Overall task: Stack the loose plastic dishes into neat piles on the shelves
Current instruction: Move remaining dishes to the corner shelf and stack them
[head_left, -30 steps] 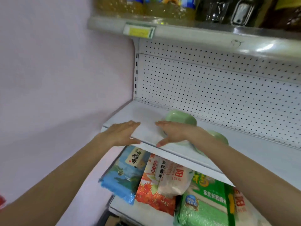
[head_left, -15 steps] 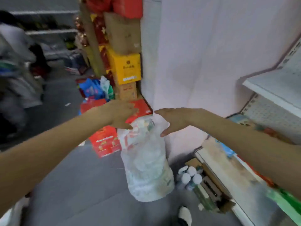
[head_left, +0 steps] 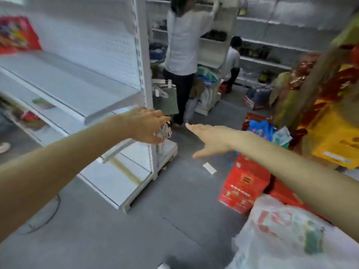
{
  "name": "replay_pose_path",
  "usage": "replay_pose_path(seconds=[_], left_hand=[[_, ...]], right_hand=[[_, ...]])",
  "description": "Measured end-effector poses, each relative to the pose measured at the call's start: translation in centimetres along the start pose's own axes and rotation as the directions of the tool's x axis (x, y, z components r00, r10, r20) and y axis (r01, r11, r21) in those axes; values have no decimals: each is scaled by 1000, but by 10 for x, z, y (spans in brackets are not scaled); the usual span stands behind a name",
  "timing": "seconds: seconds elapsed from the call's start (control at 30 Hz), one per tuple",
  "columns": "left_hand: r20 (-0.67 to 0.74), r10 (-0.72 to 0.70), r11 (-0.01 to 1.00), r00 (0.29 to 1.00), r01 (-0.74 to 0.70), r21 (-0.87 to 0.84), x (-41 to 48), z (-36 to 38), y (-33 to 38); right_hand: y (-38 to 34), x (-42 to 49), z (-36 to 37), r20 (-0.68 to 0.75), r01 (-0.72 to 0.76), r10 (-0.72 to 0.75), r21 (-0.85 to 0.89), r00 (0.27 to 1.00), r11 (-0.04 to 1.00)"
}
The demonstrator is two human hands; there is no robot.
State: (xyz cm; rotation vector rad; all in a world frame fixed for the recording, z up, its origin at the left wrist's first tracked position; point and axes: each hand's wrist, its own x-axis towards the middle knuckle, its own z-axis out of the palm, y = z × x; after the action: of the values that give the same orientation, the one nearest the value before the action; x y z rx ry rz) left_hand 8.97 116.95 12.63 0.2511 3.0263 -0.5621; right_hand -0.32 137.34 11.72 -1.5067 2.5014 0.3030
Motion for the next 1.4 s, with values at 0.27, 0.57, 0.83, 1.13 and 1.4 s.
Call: replay_pose_path(seconds=[0.27, 0.57, 0.83, 1.13, 1.4], left_hand=[[63, -360, 932, 931, 362, -21, -111, 13, -133], [206, -594, 797, 778, 604, 15, -234, 60, -248], [226, -618, 767, 753, 641, -39, -337, 161, -363], [346, -588, 736, 731, 661, -146, -431, 238, -463], [433, -516, 729, 739, 644, -231, -428, 333, -546]], right_hand=[[-108, 142, -90, -40, 372, -379, -114, 925, 921], [-245, 275, -143, -6, 462, -474, -213, 881, 861], [-391, 389, -141, -49, 452, -465, -160, 884, 877], [-502, 473, -118, 125, 380, -370, -71, 921, 922], [-543, 594, -105, 211, 375, -365, -6, 907, 927]])
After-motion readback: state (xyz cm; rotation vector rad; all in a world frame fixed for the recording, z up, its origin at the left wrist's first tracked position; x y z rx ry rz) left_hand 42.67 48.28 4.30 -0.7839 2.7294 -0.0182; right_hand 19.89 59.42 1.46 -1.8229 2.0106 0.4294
